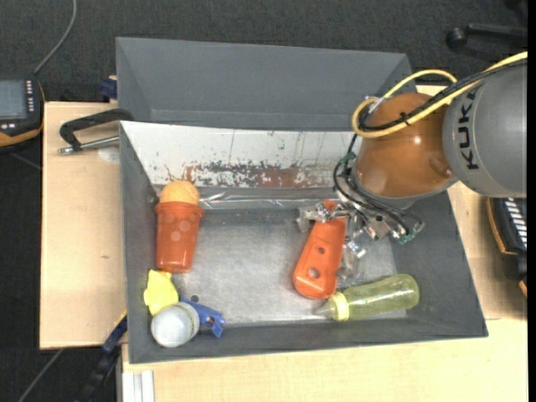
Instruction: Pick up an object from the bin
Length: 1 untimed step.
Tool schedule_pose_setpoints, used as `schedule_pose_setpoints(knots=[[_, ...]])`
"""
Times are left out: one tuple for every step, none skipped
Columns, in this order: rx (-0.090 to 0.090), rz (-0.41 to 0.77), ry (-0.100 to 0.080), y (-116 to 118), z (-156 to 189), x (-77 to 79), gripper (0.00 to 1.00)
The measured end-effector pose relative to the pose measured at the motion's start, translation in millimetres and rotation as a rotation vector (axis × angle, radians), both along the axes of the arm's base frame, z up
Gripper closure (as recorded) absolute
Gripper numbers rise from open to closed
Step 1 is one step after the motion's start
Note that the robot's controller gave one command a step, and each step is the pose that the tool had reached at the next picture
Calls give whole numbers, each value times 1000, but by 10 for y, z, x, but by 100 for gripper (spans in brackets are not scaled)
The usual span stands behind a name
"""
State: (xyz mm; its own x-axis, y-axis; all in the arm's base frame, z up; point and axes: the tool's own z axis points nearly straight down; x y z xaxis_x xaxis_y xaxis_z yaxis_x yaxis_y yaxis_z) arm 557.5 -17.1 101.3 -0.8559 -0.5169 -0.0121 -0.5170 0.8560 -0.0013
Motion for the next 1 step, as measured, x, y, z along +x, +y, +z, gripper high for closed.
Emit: schedule_pose_setpoints(knots=[[1, -25, 1, 36, -93, 45, 0]])
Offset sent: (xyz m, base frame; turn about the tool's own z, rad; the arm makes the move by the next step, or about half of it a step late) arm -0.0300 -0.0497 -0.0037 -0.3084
